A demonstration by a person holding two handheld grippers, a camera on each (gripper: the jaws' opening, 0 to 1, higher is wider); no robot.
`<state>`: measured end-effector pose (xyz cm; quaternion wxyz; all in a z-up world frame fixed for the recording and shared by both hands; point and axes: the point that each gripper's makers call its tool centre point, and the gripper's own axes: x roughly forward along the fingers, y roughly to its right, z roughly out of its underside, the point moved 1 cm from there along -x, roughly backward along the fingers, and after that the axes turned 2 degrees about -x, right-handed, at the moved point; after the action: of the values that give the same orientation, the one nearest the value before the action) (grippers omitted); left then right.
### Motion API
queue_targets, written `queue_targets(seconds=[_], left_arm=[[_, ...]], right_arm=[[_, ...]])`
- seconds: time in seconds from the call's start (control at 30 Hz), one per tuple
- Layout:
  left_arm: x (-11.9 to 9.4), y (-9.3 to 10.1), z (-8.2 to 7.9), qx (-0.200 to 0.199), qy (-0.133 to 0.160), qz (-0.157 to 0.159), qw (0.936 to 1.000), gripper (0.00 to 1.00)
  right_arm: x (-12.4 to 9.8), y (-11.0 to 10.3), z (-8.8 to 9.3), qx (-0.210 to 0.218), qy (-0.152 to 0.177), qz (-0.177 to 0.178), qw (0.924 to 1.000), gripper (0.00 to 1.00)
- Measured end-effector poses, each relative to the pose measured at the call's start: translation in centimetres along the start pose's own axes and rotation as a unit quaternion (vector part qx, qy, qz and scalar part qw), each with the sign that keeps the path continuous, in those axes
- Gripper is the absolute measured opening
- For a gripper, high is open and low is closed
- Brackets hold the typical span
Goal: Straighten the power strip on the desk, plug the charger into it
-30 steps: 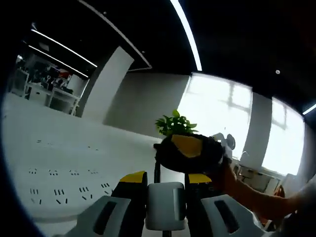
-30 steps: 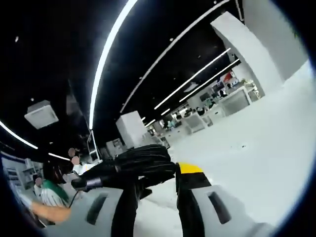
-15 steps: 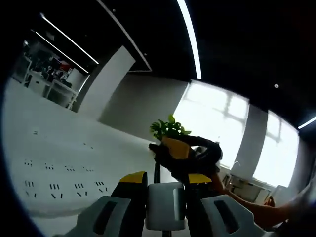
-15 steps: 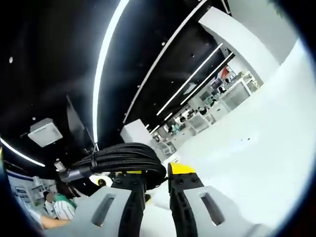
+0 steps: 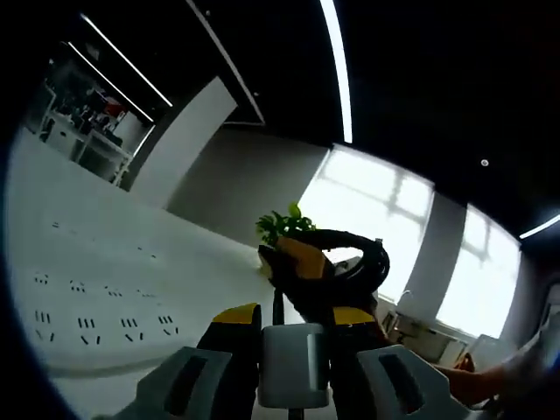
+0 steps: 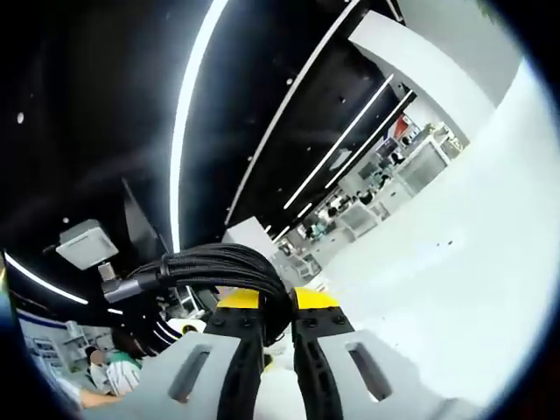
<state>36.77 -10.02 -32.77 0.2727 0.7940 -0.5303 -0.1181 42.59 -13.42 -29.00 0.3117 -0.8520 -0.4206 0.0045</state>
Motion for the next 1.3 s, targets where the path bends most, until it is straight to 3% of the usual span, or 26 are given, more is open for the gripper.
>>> queue_targets(seconds=[0.17,0.37,0.77,0.9,1.0,1.13,1.3], left_arm=[[0.1,-0.1,0.6,0.011,-0.011,-0.005,0.9999,0.27],[0.2,-0.2,1.0,0.035,-0.020,-0.015,0.9991,0.28],[-0.8,-1.0,0.4,0.105,-0.035,-0.037,0.9932,0.29],[-1.6,-1.9,-0.2,0.159,-0.034,-0.064,0.9847,0.32],[-2.3,-2.5,-0.4,0.177,-0.034,-0.080,0.9803,0.32],[-3.6,-4.0,-0.3,0.187,-0.038,-0.105,0.9759,0.48],[-5.6,-5.5,0.2,0.220,-0.049,-0.139,0.9643,0.53]], right_arm=[[-0.3,-0.4,0.3,-0.053,-0.024,0.012,0.9982,0.07],[0.1,0.1,-0.5,-0.105,-0.041,0.023,0.9933,0.05],[2.0,-2.4,-1.1,-0.185,-0.064,0.006,0.9806,0.05],[2.4,-3.1,-1.1,-0.208,-0.069,0.000,0.9758,0.05],[2.5,-3.5,-0.9,-0.224,-0.069,0.002,0.9722,0.05],[2.6,-3.4,-1.2,-0.230,-0.066,0.001,0.9710,0.05],[2.8,-3.5,-2.2,-0.244,-0.057,0.002,0.9680,0.05]])
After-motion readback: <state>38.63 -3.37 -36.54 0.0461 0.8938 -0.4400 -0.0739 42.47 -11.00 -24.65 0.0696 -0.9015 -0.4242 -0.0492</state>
